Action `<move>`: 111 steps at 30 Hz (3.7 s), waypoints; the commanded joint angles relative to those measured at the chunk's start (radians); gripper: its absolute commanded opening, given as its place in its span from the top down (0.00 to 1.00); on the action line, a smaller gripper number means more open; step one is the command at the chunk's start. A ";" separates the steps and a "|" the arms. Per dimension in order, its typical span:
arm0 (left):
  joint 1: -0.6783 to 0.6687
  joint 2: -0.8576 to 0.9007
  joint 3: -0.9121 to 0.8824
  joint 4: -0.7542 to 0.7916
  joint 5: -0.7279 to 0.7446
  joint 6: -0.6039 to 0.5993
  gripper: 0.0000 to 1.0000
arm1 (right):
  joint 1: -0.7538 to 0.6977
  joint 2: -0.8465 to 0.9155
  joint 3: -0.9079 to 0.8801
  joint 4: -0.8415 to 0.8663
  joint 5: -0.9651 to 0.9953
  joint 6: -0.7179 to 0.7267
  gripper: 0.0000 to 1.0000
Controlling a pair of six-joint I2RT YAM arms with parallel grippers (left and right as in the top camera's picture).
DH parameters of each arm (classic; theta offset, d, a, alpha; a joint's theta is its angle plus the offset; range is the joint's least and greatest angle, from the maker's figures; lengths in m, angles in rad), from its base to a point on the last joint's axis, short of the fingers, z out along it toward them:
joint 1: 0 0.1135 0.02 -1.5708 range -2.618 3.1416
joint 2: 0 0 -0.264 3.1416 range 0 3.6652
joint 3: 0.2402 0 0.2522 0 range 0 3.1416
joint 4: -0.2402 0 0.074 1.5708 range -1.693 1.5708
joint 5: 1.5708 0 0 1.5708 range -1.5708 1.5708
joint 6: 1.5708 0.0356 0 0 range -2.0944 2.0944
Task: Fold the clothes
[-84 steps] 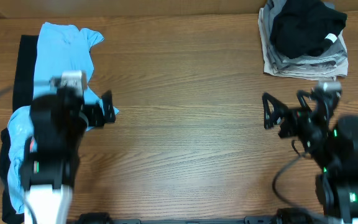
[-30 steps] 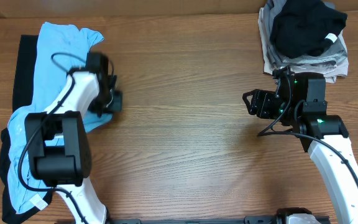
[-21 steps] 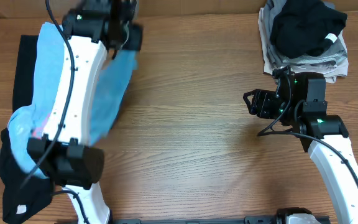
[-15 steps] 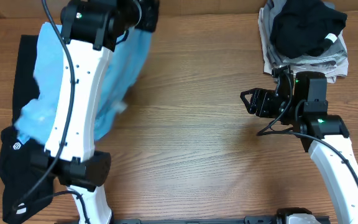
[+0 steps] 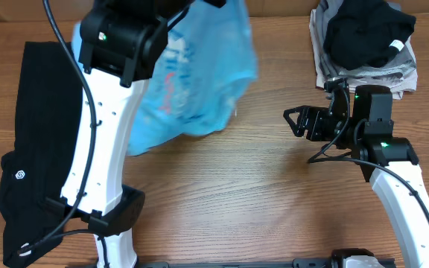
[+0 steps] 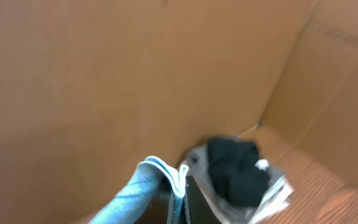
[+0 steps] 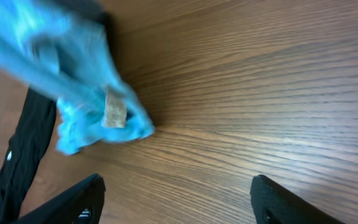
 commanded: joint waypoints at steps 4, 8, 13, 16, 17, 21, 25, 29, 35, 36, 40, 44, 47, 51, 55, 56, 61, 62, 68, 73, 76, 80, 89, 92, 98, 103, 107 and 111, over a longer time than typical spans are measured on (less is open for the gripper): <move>-0.069 -0.025 0.037 0.134 0.031 -0.079 0.96 | 0.068 0.045 0.016 0.030 -0.025 -0.034 0.14; -0.101 -0.026 0.054 0.172 0.031 -0.082 0.96 | 0.073 0.124 0.016 0.080 -0.026 -0.032 0.05; -0.109 -0.027 0.124 0.152 0.031 -0.082 0.96 | 0.072 0.217 0.016 0.165 0.000 0.012 0.00; -0.109 -0.027 0.146 0.138 0.031 -0.082 0.96 | 0.072 0.245 0.016 0.199 0.053 0.071 0.00; -0.110 -0.027 0.147 0.138 0.031 -0.082 0.96 | 0.073 0.251 0.016 0.209 0.063 0.092 0.00; -0.122 -0.026 0.146 0.134 0.031 -0.082 0.96 | 0.091 0.283 0.015 0.256 0.130 0.207 0.00; -0.131 -0.026 0.146 0.124 0.031 -0.082 0.96 | 0.125 0.305 0.014 0.296 0.229 0.305 0.10; -0.135 -0.026 0.146 0.121 0.015 -0.082 0.96 | 0.154 0.307 0.013 0.288 0.302 0.386 0.62; -0.132 -0.026 0.146 0.107 0.001 -0.062 0.96 | 0.158 0.307 0.013 0.219 0.303 0.400 0.92; -0.133 -0.026 0.146 0.102 -0.011 -0.062 0.96 | 0.158 0.307 0.013 0.214 0.302 0.399 0.96; -0.132 -0.026 0.146 0.083 -0.042 -0.044 0.96 | 0.158 0.306 0.013 0.211 0.296 0.399 0.96; -0.114 -0.029 0.147 0.066 -0.042 -0.040 0.96 | 0.158 0.293 0.013 0.207 0.282 0.391 0.96; -0.084 -0.037 0.147 0.047 -0.041 -0.040 0.96 | 0.156 0.259 0.013 0.190 0.283 0.383 0.96; -0.027 -0.054 0.147 0.004 -0.041 -0.040 0.96 | 0.137 0.169 0.021 0.140 0.282 0.341 0.96; 0.024 -0.077 0.147 -0.056 -0.041 -0.039 0.96 | 0.106 0.074 0.046 0.055 0.282 0.280 0.96; 0.035 -0.081 0.147 -0.070 -0.041 -0.039 0.96 | 0.098 0.052 0.057 0.030 0.282 0.264 0.96; 0.102 -0.109 0.147 -0.145 -0.042 -0.009 0.96 | 0.054 -0.039 0.191 -0.171 0.282 0.161 0.96; 0.114 -0.115 0.147 -0.152 -0.042 -0.009 0.96 | 0.047 -0.046 0.220 -0.208 0.282 0.145 0.96; 0.166 -0.161 0.147 -0.180 -0.041 -0.010 0.96 | -0.005 -0.058 0.477 -0.471 0.281 0.051 0.96; 0.169 -0.196 0.147 -0.187 -0.044 0.014 0.96 | -0.014 -0.059 0.650 -0.613 0.282 0.014 0.96; 0.169 -0.214 0.147 -0.158 -0.072 0.014 0.96 | -0.016 -0.064 0.742 -0.660 0.311 -0.011 0.96; 0.169 -0.275 0.147 -0.093 -0.146 0.022 0.96 | -0.057 -0.066 0.954 -0.742 0.388 -0.038 0.96; 0.169 -0.491 0.147 -0.122 -0.574 0.097 0.96 | -0.143 -0.067 1.350 -0.826 0.402 -0.109 0.96; 0.169 -0.519 0.147 -0.163 -0.726 0.100 0.96 | -0.143 -0.066 1.365 -0.825 0.403 -0.143 0.96; 0.169 -0.482 0.144 -0.241 -0.829 0.099 0.96 | -0.143 0.000 1.365 -0.827 0.380 -0.182 0.96; 0.169 -0.366 0.144 -0.282 -0.835 0.099 0.96 | -0.143 0.114 1.365 -0.825 0.294 -0.243 0.96; 0.184 -0.233 0.144 -0.282 -0.790 0.094 0.96 | -0.143 0.236 1.365 -0.792 0.275 -0.265 0.96; 0.245 -0.095 0.144 -0.216 -0.643 0.051 0.96 | -0.143 0.365 1.365 -0.650 0.270 -0.267 0.96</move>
